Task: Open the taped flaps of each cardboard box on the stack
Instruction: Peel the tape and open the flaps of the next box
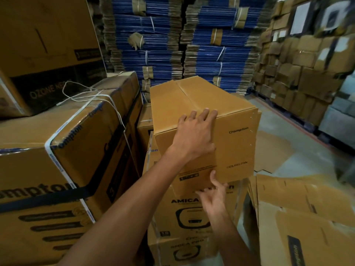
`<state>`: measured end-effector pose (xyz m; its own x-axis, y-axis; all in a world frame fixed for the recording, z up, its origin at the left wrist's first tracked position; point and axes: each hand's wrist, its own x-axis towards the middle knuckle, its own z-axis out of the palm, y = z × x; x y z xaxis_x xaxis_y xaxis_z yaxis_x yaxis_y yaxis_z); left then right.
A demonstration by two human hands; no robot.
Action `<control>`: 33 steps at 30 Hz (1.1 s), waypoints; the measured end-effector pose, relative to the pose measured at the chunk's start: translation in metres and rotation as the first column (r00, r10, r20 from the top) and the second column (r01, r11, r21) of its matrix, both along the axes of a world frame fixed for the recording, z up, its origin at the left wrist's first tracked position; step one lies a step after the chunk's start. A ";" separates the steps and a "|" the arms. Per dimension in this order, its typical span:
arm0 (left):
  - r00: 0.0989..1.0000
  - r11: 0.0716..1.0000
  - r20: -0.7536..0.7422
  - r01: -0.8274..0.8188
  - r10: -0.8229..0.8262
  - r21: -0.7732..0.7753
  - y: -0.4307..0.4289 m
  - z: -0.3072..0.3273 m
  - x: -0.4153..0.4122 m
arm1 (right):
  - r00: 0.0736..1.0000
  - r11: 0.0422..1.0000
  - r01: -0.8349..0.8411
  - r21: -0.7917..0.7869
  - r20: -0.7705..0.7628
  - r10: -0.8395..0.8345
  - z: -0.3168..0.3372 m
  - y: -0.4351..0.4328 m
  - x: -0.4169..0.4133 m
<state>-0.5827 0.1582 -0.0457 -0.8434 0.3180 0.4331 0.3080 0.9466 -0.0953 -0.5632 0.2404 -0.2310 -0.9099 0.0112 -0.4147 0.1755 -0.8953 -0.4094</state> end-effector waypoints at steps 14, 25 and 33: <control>0.996 0.251 -0.063 0.075 -0.058 0.965 -0.014 -0.015 0.019 | 0.876 0.436 0.437 0.786 -0.482 -0.009 0.142 0.115 -0.033; 0.999 -0.430 0.039 -0.024 0.027 0.903 0.042 -0.094 0.027 | 0.813 -0.175 0.506 0.844 -0.399 0.425 0.229 0.106 -0.056; 0.915 -0.770 0.182 -0.401 -0.359 0.496 0.055 -0.137 0.049 | 0.766 -0.589 0.608 0.532 -0.199 0.611 0.217 0.041 -0.042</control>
<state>-0.5340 0.2133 -0.1828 -0.9159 -0.1704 -0.3634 -0.0937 -0.7896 0.6064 -0.6051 0.2815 -0.0135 -0.7764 -0.3436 0.5283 -0.4952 0.8511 -0.1743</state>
